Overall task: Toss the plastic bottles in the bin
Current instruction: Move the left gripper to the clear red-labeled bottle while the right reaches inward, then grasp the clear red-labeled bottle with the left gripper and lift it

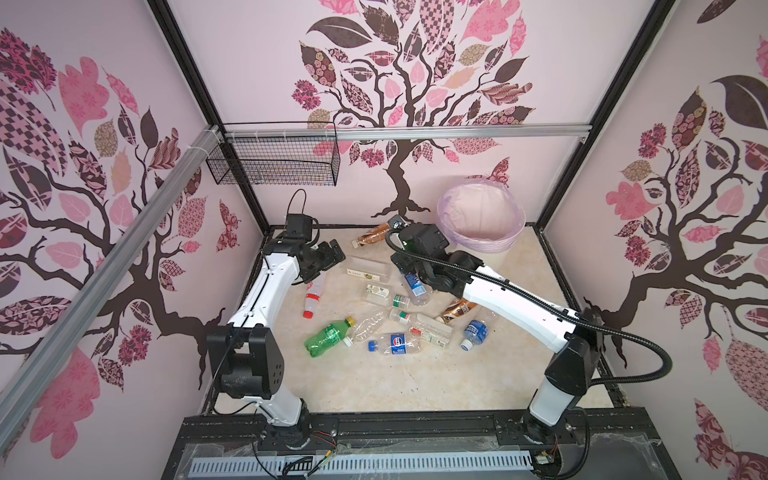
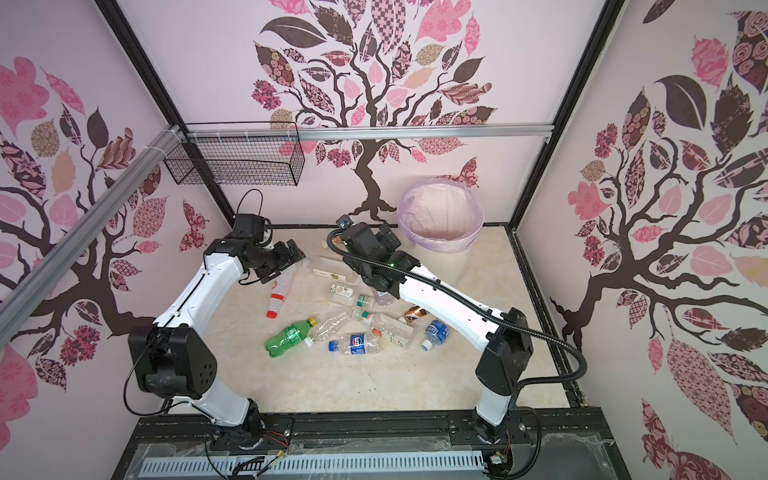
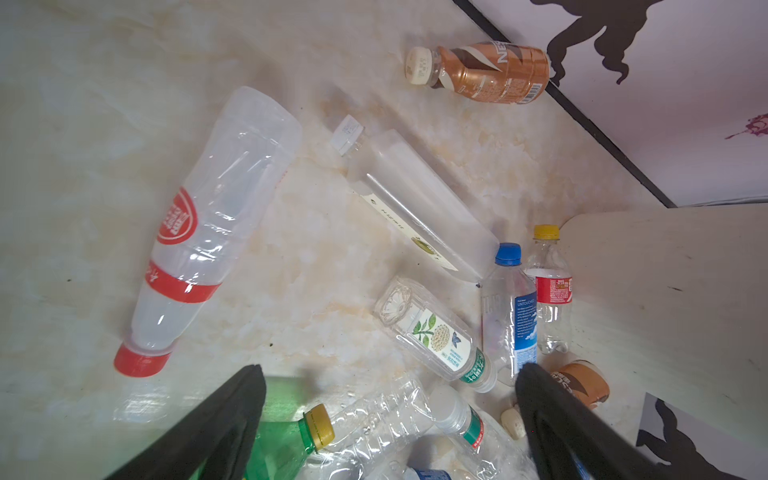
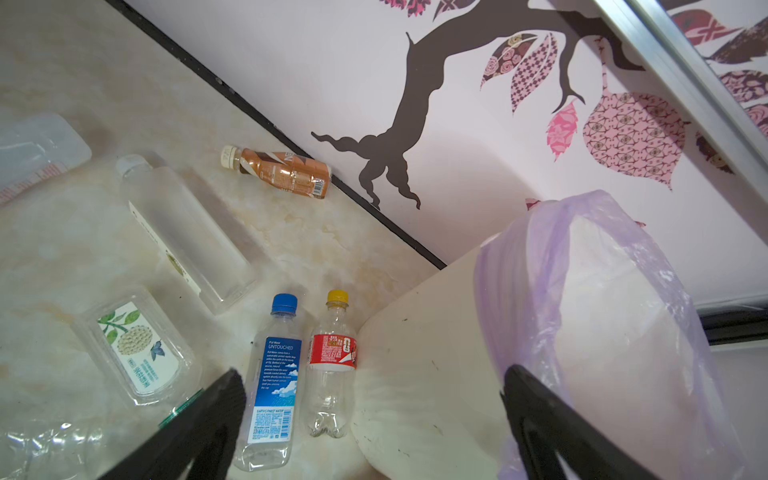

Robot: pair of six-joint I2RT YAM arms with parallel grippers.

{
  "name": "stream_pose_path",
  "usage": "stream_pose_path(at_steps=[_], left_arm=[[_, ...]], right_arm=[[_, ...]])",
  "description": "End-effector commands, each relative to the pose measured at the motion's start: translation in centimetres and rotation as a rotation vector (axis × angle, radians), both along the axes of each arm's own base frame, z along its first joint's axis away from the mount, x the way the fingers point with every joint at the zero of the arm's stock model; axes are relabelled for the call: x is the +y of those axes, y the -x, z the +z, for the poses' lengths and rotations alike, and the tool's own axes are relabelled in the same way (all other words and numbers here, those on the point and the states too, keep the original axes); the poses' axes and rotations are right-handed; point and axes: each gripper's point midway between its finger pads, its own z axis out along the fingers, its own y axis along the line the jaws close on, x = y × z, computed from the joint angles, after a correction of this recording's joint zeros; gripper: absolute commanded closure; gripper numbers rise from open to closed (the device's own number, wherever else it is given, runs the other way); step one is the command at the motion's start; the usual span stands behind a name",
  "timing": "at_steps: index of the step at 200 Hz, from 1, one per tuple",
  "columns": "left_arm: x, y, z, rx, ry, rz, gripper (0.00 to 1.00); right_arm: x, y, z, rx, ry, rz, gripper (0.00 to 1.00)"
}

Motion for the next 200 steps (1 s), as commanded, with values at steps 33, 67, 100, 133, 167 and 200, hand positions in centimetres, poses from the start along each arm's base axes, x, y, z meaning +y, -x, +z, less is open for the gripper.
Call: stream_pose_path(at_steps=[33, 67, 100, 133, 167, 200], left_arm=[[-1.1, -3.8, -0.4, -0.049, -0.039, -0.084, 0.02], [-1.9, -4.4, -3.4, 0.045, -0.046, -0.076, 0.02], [-1.4, -5.1, -5.1, 0.078, -0.06, -0.018, 0.02], [1.4, -5.1, -5.5, 0.083, -0.114, 0.067, 0.02], [4.1, -4.4, -6.2, 0.142, -0.261, 0.027, 0.02], [6.1, -3.2, -7.7, 0.21, -0.395, -0.004, 0.02]], right_arm=[[0.7, -0.2, 2.6, -0.067, -0.09, 0.023, 0.01], [1.0, -0.3, 1.0, -0.047, -0.09, 0.024, 0.01], [1.1, 0.1, 0.1, -0.034, -0.107, 0.037, 0.0], [1.2, 0.5, -0.9, -0.014, -0.121, 0.051, 0.0], [1.4, 0.6, -1.8, -0.008, -0.124, 0.063, 0.01], [2.0, 0.6, -2.0, 0.015, -0.158, 0.079, 0.0]])
